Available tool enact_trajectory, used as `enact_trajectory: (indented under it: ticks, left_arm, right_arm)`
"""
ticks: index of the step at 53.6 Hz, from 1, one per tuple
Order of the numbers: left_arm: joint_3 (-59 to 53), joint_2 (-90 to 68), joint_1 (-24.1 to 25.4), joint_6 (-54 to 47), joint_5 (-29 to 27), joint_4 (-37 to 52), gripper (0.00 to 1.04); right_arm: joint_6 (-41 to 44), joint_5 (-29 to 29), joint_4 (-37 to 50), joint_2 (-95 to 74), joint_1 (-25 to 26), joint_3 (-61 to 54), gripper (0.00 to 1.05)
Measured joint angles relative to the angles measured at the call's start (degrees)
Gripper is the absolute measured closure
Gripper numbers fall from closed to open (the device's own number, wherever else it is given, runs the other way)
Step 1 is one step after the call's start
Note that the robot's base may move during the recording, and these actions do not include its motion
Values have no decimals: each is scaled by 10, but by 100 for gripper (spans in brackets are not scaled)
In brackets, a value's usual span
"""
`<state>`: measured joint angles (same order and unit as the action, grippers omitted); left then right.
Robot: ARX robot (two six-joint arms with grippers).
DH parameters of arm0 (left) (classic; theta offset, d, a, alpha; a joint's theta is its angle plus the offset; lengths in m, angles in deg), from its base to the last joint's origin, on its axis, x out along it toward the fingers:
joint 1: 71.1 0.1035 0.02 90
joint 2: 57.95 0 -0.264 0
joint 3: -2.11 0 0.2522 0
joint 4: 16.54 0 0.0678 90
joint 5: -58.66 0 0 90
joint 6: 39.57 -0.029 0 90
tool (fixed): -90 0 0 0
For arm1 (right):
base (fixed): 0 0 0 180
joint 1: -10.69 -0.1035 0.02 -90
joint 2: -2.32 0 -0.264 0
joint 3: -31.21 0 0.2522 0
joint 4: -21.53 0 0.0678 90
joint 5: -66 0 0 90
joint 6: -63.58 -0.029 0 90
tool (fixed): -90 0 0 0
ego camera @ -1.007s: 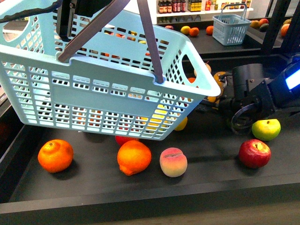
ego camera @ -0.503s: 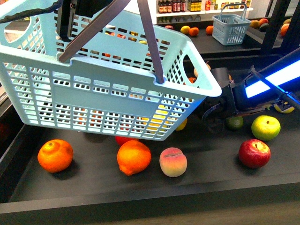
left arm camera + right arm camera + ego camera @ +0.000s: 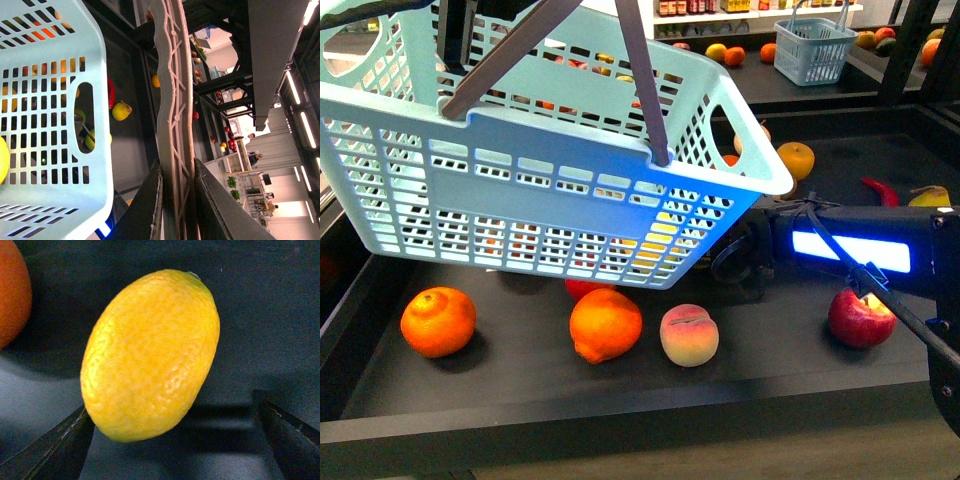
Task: Pick lemon from shelf
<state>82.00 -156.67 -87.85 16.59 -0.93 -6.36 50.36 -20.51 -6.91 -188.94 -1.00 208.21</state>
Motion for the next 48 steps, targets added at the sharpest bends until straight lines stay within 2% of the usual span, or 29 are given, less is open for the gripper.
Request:
enact_trajectory:
  ticks: [4, 7, 10, 11, 18, 22, 39, 48]
  left_arm:
    - [0, 0, 0, 0, 0, 0, 91]
    - [0, 0, 0, 0, 0, 0, 91]
    - [0, 0, 0, 0, 0, 0, 91]
    - [0, 0, 0, 0, 0, 0, 91]
    - [0, 0, 0, 0, 0, 0, 91]
    - [0, 0, 0, 0, 0, 0, 91]
    - [0, 0, 0, 0, 0, 0, 91]
    - [0, 0, 0, 0, 0, 0, 91]
  right_arm:
    - [0, 1, 2, -4, 0, 11, 7]
    - [1, 5, 4, -4, -1, 18, 16]
    - [2, 5, 4, -4, -1, 21, 19]
    - [4, 7, 6, -4, -2, 24, 26]
    - [5, 10, 7, -4, -4, 26, 50]
    - [6, 10, 7, -4, -4, 26, 59]
    - [6, 7, 7, -2, 3, 22, 65]
    - [6, 6, 107, 85, 15, -143, 65]
